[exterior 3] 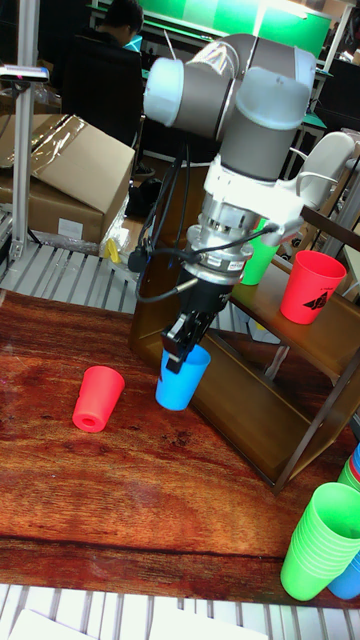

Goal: Take the cups off the shelf and stack them together

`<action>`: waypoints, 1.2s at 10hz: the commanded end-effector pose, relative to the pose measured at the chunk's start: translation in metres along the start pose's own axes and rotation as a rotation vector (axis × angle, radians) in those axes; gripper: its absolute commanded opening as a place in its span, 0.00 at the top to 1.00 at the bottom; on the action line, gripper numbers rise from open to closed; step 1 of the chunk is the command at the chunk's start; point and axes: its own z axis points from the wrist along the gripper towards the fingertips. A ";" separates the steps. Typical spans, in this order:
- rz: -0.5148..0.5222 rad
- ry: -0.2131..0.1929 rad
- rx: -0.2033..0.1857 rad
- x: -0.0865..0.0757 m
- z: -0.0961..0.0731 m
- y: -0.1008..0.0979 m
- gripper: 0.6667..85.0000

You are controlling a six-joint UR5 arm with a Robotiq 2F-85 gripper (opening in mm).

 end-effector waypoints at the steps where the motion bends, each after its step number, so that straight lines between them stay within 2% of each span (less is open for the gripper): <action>1: 0.007 0.009 -0.041 0.003 -0.006 0.010 0.99; 2: -0.013 0.006 -0.030 0.002 -0.006 0.008 0.99; 3: -0.030 -0.013 -0.027 -0.004 0.007 -0.001 0.99; 4: -0.043 -0.030 -0.009 -0.010 0.028 -0.016 0.99; 5: -0.058 -0.029 0.019 -0.010 0.048 -0.029 0.99; 6: -0.062 -0.031 0.017 -0.011 0.056 -0.030 0.99; 7: -0.073 -0.038 0.019 -0.012 0.060 -0.030 0.99; 8: -0.084 -0.045 0.038 -0.012 0.062 -0.035 0.99; 10: -0.115 -0.043 0.072 -0.002 0.070 -0.055 0.99; 12: -0.109 -0.052 0.069 -0.004 0.079 -0.057 0.99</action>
